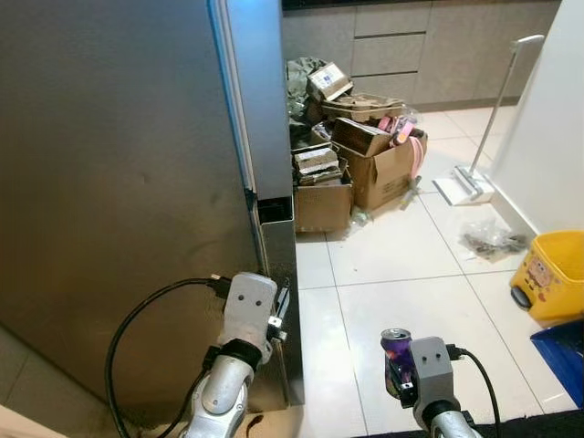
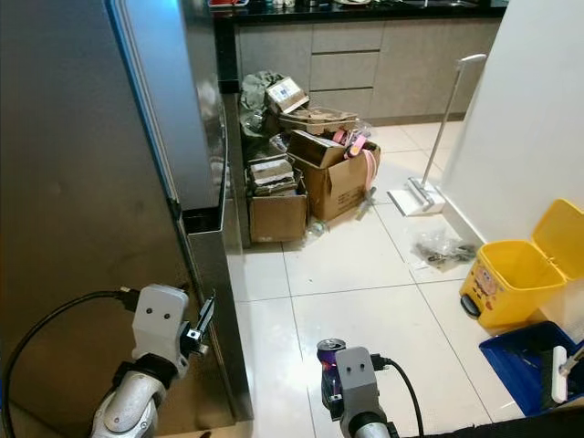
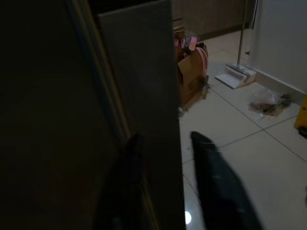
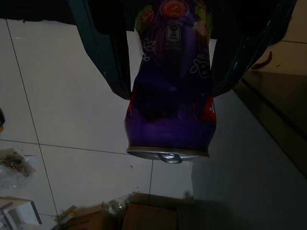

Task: Restocking fridge

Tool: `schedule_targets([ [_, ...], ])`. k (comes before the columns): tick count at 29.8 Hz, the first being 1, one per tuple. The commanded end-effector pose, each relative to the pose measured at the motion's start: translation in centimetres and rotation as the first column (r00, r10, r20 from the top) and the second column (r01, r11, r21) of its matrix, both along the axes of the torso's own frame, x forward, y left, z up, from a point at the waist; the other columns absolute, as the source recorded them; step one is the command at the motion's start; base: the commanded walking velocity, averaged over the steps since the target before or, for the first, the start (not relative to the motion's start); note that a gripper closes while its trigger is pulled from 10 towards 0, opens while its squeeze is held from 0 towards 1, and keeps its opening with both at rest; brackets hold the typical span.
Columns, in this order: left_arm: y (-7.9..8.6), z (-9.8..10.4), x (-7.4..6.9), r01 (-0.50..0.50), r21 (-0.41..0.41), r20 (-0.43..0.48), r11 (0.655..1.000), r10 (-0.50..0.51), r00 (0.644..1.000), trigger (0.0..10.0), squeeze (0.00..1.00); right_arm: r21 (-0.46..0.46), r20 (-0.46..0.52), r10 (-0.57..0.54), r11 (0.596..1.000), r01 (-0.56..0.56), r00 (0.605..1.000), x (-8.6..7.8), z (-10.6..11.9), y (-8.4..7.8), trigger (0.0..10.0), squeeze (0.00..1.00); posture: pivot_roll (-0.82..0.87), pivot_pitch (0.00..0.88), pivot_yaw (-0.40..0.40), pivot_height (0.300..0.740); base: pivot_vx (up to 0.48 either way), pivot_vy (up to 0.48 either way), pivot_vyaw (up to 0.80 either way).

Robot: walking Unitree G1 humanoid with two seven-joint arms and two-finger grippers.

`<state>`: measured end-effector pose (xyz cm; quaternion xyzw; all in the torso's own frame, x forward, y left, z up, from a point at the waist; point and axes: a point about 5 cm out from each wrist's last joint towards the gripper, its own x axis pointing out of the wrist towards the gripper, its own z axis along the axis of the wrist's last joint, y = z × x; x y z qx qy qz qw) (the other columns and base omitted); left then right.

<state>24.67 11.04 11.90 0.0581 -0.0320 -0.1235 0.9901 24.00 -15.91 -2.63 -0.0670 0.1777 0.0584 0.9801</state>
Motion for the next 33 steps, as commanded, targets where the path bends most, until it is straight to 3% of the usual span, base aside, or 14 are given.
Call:
schedule_targets([
  [1,-0.3,0.4,0.1,-0.004,-0.023,0.003,1.0,0.004,1.0,0.0,0.0,-0.005,-0.004,0.004,1.0,-0.004,1.0,-0.2,-0.2,0.1,10.0,0.0,-0.08,0.055,0.009,0.74,0.0,0.0,0.0],
  [6,-0.5,0.7,1.1,-0.06,-0.013,-0.001,0.998,0.06,0.998,0.0,0.0,-0.01,-0.004,0.001,1.0,-0.001,1.0,-0.2,-0.1,-0.1,10.0,0.0,-0.09,0.054,0.002,0.74,0.0,0.0,0.0],
  [7,-0.7,0.8,1.6,-0.079,-0.012,-0.004,0.997,0.079,0.997,6.8,0.0,-0.01,-0.004,0.001,1.0,-0.001,1.0,-0.2,-0.1,-0.1,10.0,0.0,-0.09,0.054,0.002,0.74,0.0,0.0,0.0],
  [8,-0.7,0.8,1.6,-0.079,-0.012,-0.004,0.997,0.079,0.997,6.8,0.0,-0.01,-0.004,0.001,1.0,-0.001,1.0,-0.2,-0.1,-0.1,10.0,0.0,-0.09,0.054,0.002,0.74,0.0,0.0,0.0],
  [9,-1.1,1.1,2.3,-0.095,-0.022,-0.005,0.995,0.094,0.996,10.0,0.0,-0.009,-0.004,0.002,1.0,-0.002,1.0,-0.2,-0.1,0.0,10.0,0.0,-0.09,0.053,0.001,0.74,0.0,0.0,0.0],
  [14,-1.5,2.2,3.0,-0.112,-0.031,0.024,0.993,0.113,0.993,10.0,0.0,-0.004,-0.001,0.004,1.0,-0.004,1.0,-0.1,-0.1,0.2,10.0,0.0,-0.09,0.053,0.004,0.74,0.0,0.0,0.0],
  [23,-0.7,2.9,3.9,-0.179,-0.029,0.047,0.983,0.18,0.982,10.0,0.0,-0.003,-0.001,0.002,1.0,-0.002,1.0,-0.1,-0.1,0.2,10.0,0.0,-0.09,0.054,0.004,0.74,0.0,0.0,0.0],
  [33,0.1,2.5,3.9,-0.194,-0.003,0.033,0.981,0.194,0.98,10.0,0.0,-0.004,-0.003,0.002,1.0,-0.002,1.0,-0.2,-0.1,0.1,10.0,0.0,-0.09,0.056,0.003,0.74,0.0,0.0,0.0],
])
